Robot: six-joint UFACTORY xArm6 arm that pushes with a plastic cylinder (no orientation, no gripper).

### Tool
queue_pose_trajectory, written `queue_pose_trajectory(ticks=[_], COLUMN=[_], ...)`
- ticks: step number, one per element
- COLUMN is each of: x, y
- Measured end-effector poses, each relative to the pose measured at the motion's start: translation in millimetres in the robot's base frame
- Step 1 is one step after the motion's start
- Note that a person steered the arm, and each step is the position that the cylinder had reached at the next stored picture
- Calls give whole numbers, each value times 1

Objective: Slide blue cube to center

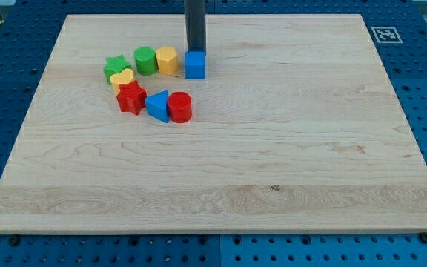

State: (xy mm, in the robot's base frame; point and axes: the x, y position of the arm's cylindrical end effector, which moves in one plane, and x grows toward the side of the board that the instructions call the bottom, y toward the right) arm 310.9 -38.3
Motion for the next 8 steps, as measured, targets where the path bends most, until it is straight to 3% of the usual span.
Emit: queue_pose_trajectory(ticks=[2,5,8], x=[18,41,72], y=[-35,13,11])
